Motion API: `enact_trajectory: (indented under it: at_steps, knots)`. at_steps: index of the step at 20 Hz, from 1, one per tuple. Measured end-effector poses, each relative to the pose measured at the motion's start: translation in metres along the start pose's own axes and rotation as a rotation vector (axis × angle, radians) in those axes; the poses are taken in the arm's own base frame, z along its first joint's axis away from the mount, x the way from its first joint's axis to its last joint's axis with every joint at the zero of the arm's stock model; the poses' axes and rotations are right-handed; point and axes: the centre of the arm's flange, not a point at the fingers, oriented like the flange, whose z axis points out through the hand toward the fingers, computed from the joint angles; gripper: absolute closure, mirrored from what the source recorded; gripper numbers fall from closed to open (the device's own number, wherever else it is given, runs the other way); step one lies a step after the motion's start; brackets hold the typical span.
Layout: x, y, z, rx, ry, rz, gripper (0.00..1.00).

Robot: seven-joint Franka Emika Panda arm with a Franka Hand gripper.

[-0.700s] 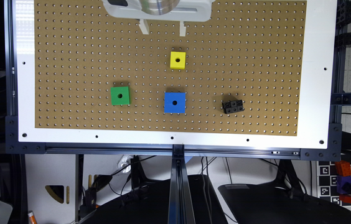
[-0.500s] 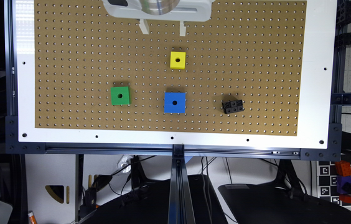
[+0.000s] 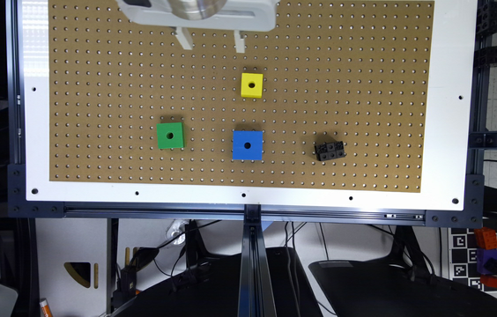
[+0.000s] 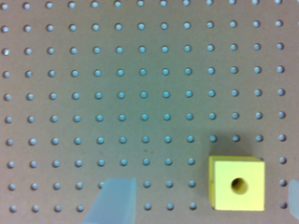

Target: Pick up green block.

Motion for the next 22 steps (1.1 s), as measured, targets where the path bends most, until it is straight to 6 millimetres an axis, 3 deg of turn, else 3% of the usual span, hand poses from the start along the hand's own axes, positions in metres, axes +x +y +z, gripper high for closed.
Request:
enact_trajectory:
  at_steps: [11,22]
  knots:
    - [0.083,-0.009,0.016,-0.001,0.004,0.002,0.0]
    - [0.119,0.002,0.015,0.007,0.023,0.004,0.0]
